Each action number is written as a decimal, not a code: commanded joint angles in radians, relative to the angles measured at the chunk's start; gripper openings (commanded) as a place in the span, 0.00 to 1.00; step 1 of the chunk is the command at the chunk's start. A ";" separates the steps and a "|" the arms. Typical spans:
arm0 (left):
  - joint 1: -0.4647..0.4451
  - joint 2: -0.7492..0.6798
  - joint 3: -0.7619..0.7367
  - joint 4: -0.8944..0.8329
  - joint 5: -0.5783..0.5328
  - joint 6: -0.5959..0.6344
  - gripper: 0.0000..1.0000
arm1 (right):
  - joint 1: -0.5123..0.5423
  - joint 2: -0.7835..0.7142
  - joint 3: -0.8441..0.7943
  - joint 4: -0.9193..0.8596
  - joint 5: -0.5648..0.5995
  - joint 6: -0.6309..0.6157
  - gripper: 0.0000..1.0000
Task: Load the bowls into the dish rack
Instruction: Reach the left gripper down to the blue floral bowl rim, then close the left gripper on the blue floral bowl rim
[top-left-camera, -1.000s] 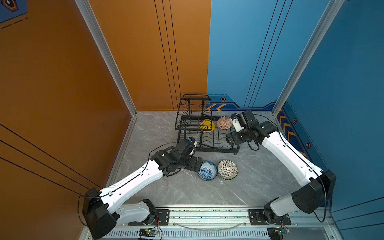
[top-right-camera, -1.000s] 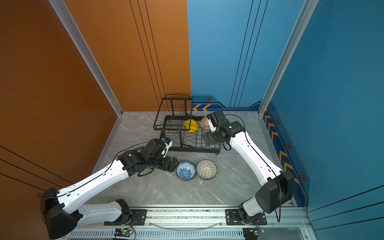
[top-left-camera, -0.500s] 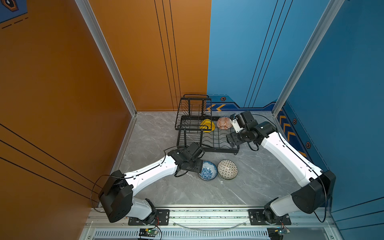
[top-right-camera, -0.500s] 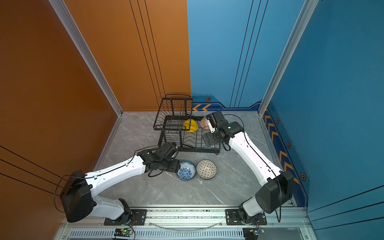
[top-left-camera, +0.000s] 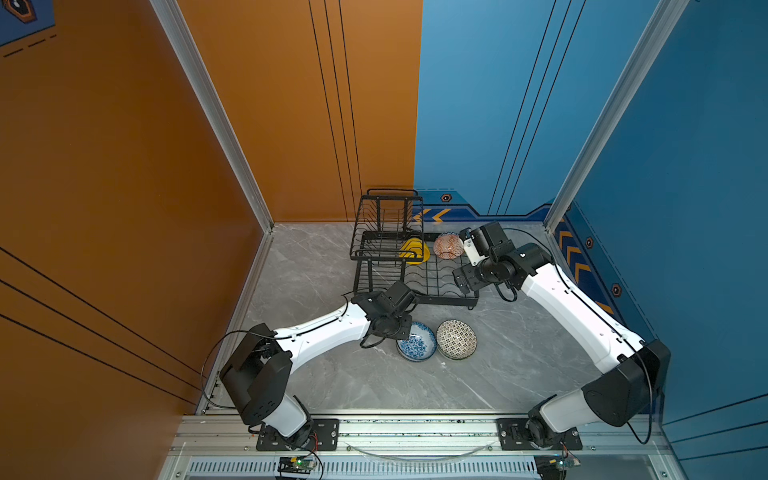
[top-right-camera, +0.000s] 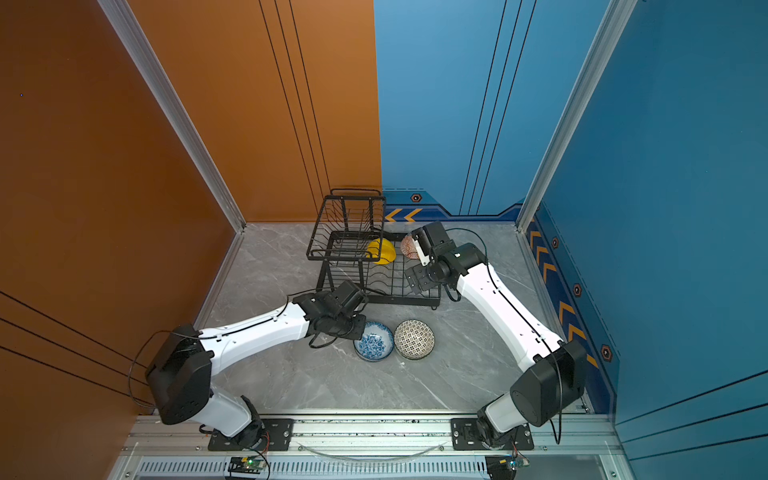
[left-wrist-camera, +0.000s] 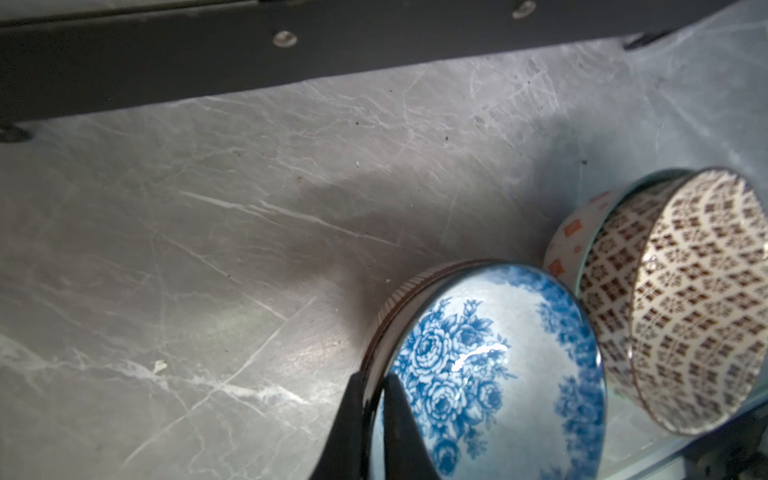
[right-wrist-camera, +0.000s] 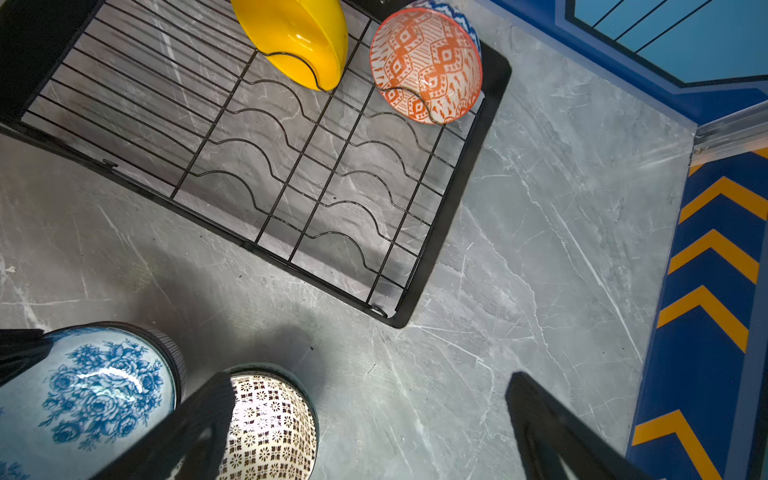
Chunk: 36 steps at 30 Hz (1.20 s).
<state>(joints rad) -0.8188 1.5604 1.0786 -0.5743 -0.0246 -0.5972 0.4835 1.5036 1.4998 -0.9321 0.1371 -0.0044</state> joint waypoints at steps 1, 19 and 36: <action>-0.010 0.025 0.025 0.005 0.020 -0.005 0.06 | -0.002 -0.011 -0.020 -0.004 0.033 -0.019 1.00; -0.031 0.031 0.133 -0.153 -0.122 0.064 0.00 | -0.005 -0.015 -0.029 -0.003 0.033 -0.027 1.00; -0.080 0.108 0.212 -0.240 -0.202 0.098 0.04 | -0.007 -0.014 -0.023 -0.003 0.030 -0.031 1.00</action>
<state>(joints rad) -0.8913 1.6524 1.2690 -0.7876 -0.1883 -0.5125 0.4824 1.5036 1.4811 -0.9321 0.1448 -0.0269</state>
